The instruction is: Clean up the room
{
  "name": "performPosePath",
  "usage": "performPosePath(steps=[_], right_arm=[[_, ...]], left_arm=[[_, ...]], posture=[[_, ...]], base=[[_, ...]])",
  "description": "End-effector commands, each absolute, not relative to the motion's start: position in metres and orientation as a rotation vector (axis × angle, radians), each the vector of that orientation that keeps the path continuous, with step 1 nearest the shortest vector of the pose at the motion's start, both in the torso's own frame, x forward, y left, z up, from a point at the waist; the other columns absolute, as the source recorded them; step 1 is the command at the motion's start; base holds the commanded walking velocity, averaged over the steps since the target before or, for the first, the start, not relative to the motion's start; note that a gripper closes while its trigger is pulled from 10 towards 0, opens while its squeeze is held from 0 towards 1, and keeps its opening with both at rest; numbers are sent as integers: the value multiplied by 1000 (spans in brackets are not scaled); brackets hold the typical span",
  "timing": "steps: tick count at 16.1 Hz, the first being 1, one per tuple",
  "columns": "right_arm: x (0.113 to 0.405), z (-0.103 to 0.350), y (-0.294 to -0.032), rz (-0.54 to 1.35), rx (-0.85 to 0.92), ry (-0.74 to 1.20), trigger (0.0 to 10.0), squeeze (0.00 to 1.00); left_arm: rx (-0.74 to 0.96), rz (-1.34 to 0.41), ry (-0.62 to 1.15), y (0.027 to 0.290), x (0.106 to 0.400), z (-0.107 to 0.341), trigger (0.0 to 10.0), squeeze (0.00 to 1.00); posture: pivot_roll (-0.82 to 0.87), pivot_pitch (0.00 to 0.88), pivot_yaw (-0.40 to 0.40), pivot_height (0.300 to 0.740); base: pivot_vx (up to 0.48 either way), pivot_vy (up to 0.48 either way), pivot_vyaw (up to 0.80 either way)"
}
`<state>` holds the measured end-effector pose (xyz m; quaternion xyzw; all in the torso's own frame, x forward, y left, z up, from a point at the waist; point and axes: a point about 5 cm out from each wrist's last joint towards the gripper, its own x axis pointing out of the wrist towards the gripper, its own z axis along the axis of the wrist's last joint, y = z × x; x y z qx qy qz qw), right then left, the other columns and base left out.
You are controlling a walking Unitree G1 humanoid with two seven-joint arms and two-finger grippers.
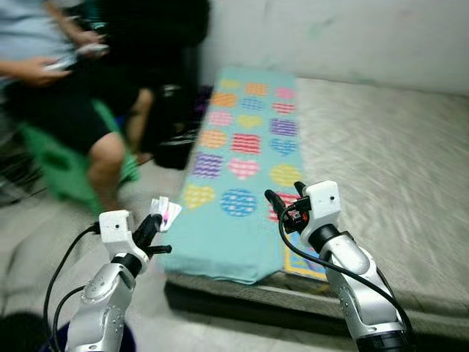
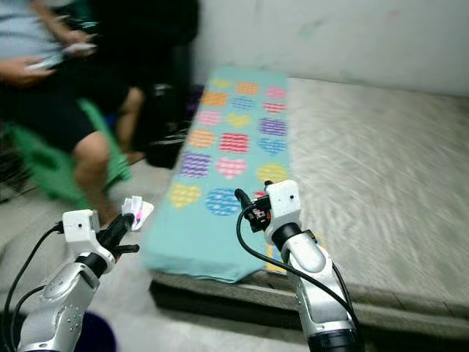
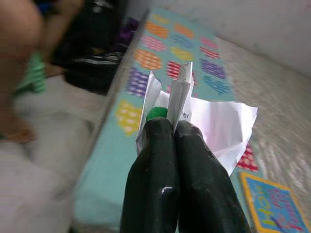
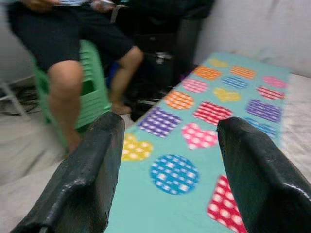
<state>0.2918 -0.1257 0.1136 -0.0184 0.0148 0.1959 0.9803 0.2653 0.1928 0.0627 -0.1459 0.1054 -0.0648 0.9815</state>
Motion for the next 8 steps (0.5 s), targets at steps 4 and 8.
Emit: performPosePath(steps=[4, 8], right_arm=[[289, 116, -124, 407, -45, 29, 10000, 0], [288, 115, -123, 410, -43, 32, 10000, 0]], left_arm=[[-268, -120, 212, 194, 265, 65, 10000, 0], [-261, -120, 219, 194, 264, 65, 10000, 0]], posture=[[-186, 0, -11, 740], [-185, 0, -9, 740]], base=[[0, 0, 800], [0, 0, 800]])
